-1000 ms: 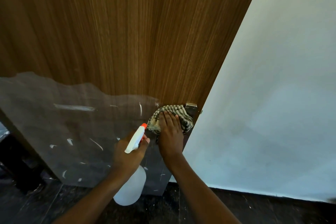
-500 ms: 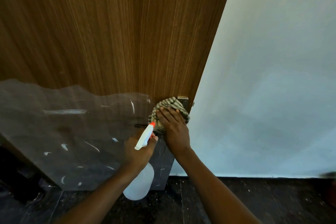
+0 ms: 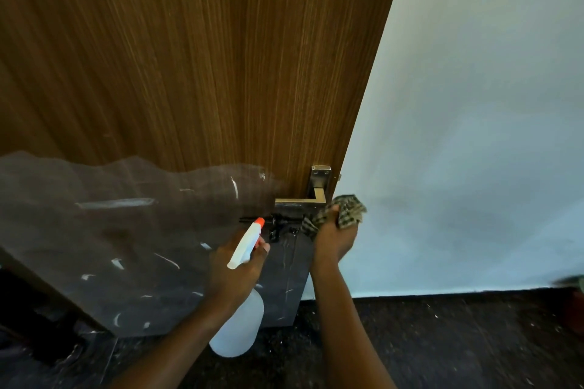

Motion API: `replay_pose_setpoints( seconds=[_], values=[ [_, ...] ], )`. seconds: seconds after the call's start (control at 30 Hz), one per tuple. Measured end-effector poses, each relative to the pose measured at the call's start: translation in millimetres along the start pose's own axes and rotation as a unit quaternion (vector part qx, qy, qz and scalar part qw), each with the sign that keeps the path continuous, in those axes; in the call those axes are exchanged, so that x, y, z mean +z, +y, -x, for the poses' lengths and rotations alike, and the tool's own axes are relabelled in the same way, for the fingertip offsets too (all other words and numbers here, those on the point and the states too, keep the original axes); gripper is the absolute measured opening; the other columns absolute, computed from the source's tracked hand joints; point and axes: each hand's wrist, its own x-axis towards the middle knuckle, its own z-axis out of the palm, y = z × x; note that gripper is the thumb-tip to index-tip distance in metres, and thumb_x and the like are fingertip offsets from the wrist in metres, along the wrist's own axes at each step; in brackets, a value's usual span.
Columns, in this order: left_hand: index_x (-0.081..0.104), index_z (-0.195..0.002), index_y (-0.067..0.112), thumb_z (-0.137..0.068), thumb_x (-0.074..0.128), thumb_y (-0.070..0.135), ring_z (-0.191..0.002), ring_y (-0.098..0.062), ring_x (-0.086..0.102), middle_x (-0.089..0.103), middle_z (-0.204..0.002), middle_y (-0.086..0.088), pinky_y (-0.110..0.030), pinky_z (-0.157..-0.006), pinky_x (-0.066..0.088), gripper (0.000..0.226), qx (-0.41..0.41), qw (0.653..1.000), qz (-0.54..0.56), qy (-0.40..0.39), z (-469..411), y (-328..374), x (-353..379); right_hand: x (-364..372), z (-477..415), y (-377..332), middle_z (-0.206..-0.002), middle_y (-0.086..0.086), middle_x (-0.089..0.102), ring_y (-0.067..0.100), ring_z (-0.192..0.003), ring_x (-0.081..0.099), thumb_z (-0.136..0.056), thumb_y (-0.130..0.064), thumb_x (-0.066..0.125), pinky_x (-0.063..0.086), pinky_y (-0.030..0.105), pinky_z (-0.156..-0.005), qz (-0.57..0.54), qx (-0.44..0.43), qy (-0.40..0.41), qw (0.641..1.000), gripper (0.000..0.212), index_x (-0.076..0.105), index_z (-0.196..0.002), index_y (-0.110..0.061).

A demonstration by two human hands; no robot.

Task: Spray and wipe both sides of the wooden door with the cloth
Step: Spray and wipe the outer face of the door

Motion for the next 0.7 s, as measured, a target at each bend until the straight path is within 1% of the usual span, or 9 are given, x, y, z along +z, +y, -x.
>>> replay_pose_setpoints(
  seconds=[0.1, 0.2, 0.3, 0.4, 0.47, 0.57, 0.6, 0.67, 0.7],
  values=[
    [0.049, -0.100, 0.029, -0.080, 0.071, 0.020, -0.079, -0.010, 0.055, 0.052, -0.086, 0.017, -0.028, -0.079, 0.050, 0.031, -0.001, 1.000, 0.003, -0.007, -6.2, -1.5, -11.8, 25.2, 16.2, -10.0, -0.128, 0.004, 0.063, 0.019, -0.117, 0.059, -0.092, -0.026, 0.069, 0.048, 0.033, -0.102, -0.015, -0.037, 0.023, 0.999, 0.047, 0.055, -0.134, -0.013],
    [0.049, -0.092, 0.033, -0.080, 0.071, 0.022, -0.077, -0.016, 0.058, 0.056, -0.084, 0.011, -0.033, -0.077, 0.055, 0.028, -0.006, 1.000, 0.005, -0.011, -14.1, 0.3, -22.9, 38.2, 34.7, 1.8, -0.124, 0.002, 0.064, 0.017, -0.115, 0.060, -0.087, -0.027, 0.075, 0.049, 0.032, -0.101, 0.004, -0.063, 0.049, 0.997, 0.048, 0.058, -0.129, -0.013],
    [0.052, -0.089, 0.027, -0.078, 0.073, 0.024, -0.082, -0.021, 0.060, 0.059, -0.087, 0.000, -0.041, -0.083, 0.055, 0.023, -0.006, 1.000, -0.011, -0.004, -21.4, 0.5, -34.0, 57.0, 68.0, 27.8, -0.120, -0.002, 0.066, 0.011, -0.112, 0.060, -0.087, -0.019, 0.075, 0.050, 0.030, -0.098, 0.057, -0.105, -0.035, 0.992, 0.040, 0.063, -0.125, -0.016],
    [0.049, -0.108, 0.024, -0.078, 0.073, 0.027, -0.091, -0.016, 0.054, 0.054, -0.101, 0.003, -0.033, -0.087, 0.049, 0.038, 0.004, 0.999, -0.032, 0.006, -26.0, 0.4, -42.5, 75.7, 84.7, 40.6, -0.105, -0.007, 0.067, 0.010, -0.103, 0.063, -0.088, -0.004, 0.070, 0.050, 0.016, -0.085, 0.080, -0.117, -0.098, 0.985, 0.027, 0.069, -0.112, -0.018],
    [0.049, -0.105, 0.026, -0.078, 0.073, 0.027, -0.088, -0.017, 0.057, 0.056, -0.099, 0.002, -0.033, -0.085, 0.050, 0.036, 0.010, 0.999, -0.031, 0.001, -28.9, -1.2, -47.6, 75.1, 80.9, 37.8, -0.098, -0.012, 0.062, 0.011, -0.101, 0.064, -0.089, 0.000, 0.065, 0.046, 0.009, -0.078, 0.077, -0.100, -0.097, 0.987, 0.029, 0.065, -0.105, -0.024],
    [0.056, -0.086, 0.031, -0.078, 0.073, 0.026, -0.081, -0.020, 0.062, 0.063, -0.086, 0.004, -0.033, -0.078, 0.054, 0.019, 0.032, 0.999, -0.030, -0.014, -34.5, -4.8, -53.4, 49.2, 63.7, 38.3, -0.105, -0.008, 0.061, 0.014, -0.105, 0.063, -0.093, -0.005, 0.062, 0.048, 0.020, -0.087, 0.078, -0.057, -0.074, 0.993, 0.027, 0.062, -0.117, -0.018],
    [0.058, -0.082, 0.033, -0.079, 0.072, 0.024, -0.079, -0.020, 0.062, 0.063, -0.082, 0.005, -0.033, -0.075, 0.055, 0.018, 0.042, 0.998, -0.033, -0.019, -35.7, -6.0, -53.4, 36.3, 56.5, 39.6, -0.108, -0.005, 0.061, 0.016, -0.107, 0.063, -0.095, -0.007, 0.061, 0.050, 0.024, -0.090, 0.076, -0.038, -0.055, 0.995, 0.026, 0.061, -0.120, -0.017],
    [0.060, -0.081, 0.032, -0.080, 0.072, 0.022, -0.074, -0.021, 0.063, 0.064, -0.078, 0.003, -0.034, -0.072, 0.056, 0.016, 0.050, 0.998, -0.032, -0.021, -35.9, -6.6, -50.9, 15.7, 43.4, 33.8, -0.113, -0.001, 0.062, 0.019, -0.110, 0.062, -0.097, -0.013, 0.060, 0.052, 0.031, -0.095, 0.034, -0.009, -0.003, 0.999, 0.025, 0.058, -0.121, -0.019],
    [0.061, -0.084, 0.030, -0.079, 0.072, 0.022, -0.073, -0.022, 0.063, 0.064, -0.078, 0.001, -0.035, -0.071, 0.057, 0.014, 0.050, 0.998, -0.028, -0.023, -35.9, -6.7, -48.6, 10.2, 36.8, 27.5, -0.116, 0.000, 0.063, 0.019, -0.112, 0.061, -0.096, -0.017, 0.062, 0.051, 0.033, -0.098, 0.013, -0.014, 0.024, 1.000, 0.027, 0.057, -0.123, -0.020]
  ],
)
